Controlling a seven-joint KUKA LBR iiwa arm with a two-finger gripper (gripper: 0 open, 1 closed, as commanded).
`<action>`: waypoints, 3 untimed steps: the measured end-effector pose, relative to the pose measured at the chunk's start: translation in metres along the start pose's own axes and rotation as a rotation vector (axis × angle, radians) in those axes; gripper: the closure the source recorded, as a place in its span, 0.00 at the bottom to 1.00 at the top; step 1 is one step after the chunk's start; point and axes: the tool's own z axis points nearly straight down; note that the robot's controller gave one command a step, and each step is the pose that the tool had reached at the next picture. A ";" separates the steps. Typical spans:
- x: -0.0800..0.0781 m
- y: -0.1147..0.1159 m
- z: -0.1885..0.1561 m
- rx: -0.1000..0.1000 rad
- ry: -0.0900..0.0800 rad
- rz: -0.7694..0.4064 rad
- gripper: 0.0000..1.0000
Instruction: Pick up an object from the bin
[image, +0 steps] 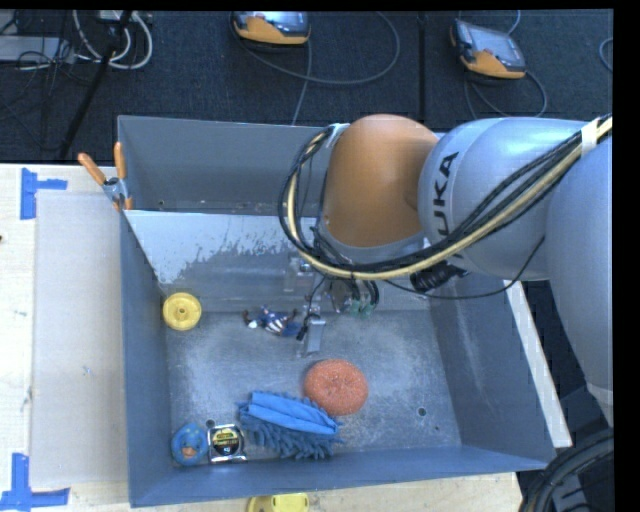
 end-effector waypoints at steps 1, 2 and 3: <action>-0.002 0.000 -0.005 -0.001 -0.008 0.002 0.00; 0.039 -0.023 0.046 -0.002 -0.012 0.015 0.00; 0.063 -0.032 0.082 0.001 0.000 0.033 0.00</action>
Offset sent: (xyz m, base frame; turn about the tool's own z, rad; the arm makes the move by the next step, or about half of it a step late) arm -0.0575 -0.0355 -0.0685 0.0219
